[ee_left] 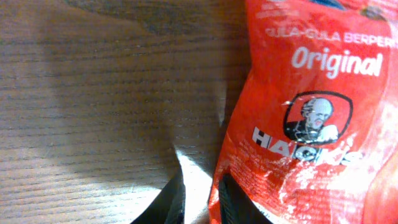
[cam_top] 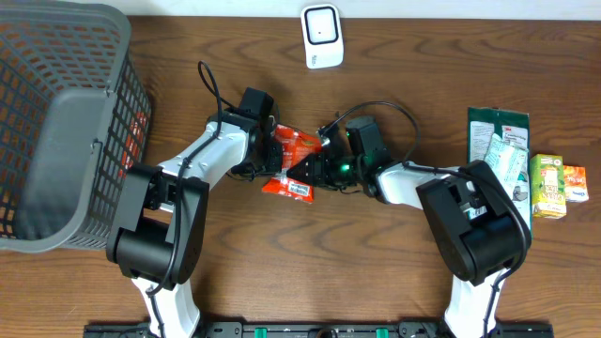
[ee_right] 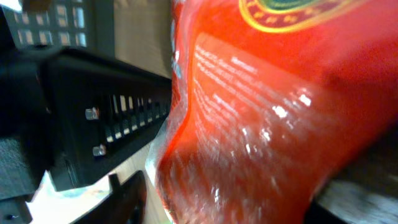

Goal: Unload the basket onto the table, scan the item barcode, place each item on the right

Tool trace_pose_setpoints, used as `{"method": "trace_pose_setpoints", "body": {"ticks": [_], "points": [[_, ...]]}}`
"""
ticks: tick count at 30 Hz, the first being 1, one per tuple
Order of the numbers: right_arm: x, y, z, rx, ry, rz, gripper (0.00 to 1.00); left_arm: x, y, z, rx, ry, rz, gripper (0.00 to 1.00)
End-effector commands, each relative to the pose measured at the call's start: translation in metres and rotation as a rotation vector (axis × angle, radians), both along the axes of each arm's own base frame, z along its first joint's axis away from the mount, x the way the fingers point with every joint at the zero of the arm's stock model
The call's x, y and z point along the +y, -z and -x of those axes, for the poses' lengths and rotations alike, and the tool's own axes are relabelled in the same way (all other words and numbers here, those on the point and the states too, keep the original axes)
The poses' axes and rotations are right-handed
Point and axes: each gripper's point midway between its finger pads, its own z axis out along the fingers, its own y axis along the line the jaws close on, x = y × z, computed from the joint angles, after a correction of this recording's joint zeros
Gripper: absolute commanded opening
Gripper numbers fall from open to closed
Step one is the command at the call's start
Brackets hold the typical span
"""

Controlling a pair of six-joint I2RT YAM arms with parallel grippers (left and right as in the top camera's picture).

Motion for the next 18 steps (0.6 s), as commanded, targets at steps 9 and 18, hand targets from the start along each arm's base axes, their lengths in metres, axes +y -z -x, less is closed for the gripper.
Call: {"method": "trace_pose_setpoints", "body": {"ticks": [9, 18], "points": [[-0.004, 0.010, -0.008, -0.089, 0.021, 0.063, 0.56, 0.004, 0.012, 0.009, 0.036, -0.008, -0.017, 0.21], [-0.022, 0.004, -0.035, -0.149, 0.095, 0.062, 0.64, 0.004, 0.012, 0.009, 0.037, -0.008, -0.018, 0.21]]}}
